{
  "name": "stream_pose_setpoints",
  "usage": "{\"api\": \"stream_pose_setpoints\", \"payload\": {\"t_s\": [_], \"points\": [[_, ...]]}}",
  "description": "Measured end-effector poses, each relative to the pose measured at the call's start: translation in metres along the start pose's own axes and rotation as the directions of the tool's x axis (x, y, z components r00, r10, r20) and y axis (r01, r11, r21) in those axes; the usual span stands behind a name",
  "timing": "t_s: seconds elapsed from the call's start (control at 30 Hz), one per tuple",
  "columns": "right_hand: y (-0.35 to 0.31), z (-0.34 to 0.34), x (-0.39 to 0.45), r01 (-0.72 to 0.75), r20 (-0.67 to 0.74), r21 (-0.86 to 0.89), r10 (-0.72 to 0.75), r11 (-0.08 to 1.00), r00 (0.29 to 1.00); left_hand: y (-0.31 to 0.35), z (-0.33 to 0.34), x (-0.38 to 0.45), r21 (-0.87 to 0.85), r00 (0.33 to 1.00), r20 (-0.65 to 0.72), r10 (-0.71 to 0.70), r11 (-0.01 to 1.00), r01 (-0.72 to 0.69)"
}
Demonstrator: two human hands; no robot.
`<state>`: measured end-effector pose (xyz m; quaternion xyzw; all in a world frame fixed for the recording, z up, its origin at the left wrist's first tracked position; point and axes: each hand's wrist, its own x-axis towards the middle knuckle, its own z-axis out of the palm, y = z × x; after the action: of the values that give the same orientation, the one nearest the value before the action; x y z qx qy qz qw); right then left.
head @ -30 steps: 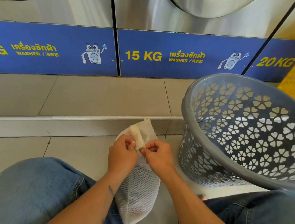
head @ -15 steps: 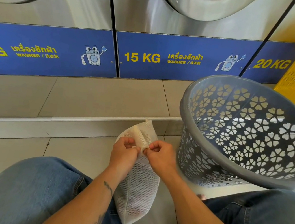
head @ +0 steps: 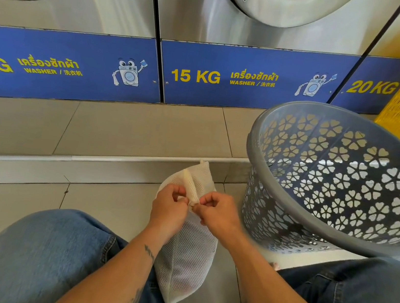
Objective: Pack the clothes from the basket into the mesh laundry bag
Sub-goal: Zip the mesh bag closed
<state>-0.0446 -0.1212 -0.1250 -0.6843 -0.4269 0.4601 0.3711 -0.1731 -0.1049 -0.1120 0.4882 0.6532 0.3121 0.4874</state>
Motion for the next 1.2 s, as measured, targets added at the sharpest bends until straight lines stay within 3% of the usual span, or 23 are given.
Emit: {"api": "stream_pose_setpoints", "payload": {"t_s": [0.1,0.27,0.57,0.77,1.07,1.2], "points": [[0.004,0.002,0.001,0.011,-0.064,-0.024,-0.012,1.0,0.998,0.0,0.001,-0.001,-0.009,0.999,0.035,0.001,1.0,-0.001],[0.005,-0.001,-0.001,0.003,-0.018,0.088,-0.002,0.996,1.0,0.0,-0.001,-0.002,-0.06,0.997,0.079,-0.019,0.998,0.024],[0.009,0.006,-0.005,0.069,-0.165,0.047,-0.06,0.997,0.984,0.005,-0.001,-0.002,-0.265,0.984,0.144,-0.101,0.955,0.136],[0.01,0.006,-0.007,0.032,-0.06,0.085,-0.027,0.996,0.998,0.006,-0.004,-0.003,-0.358,0.976,0.172,-0.133,0.914,0.188],[0.011,0.009,-0.018,0.174,-0.208,-0.112,-0.195,0.978,0.959,0.007,-0.002,-0.004,-0.388,0.936,0.297,-0.187,0.872,0.298],[0.009,0.007,-0.012,0.128,-0.213,-0.064,-0.139,0.99,0.967,0.005,-0.002,-0.002,-0.433,0.929,0.299,-0.218,0.837,0.335]]}}
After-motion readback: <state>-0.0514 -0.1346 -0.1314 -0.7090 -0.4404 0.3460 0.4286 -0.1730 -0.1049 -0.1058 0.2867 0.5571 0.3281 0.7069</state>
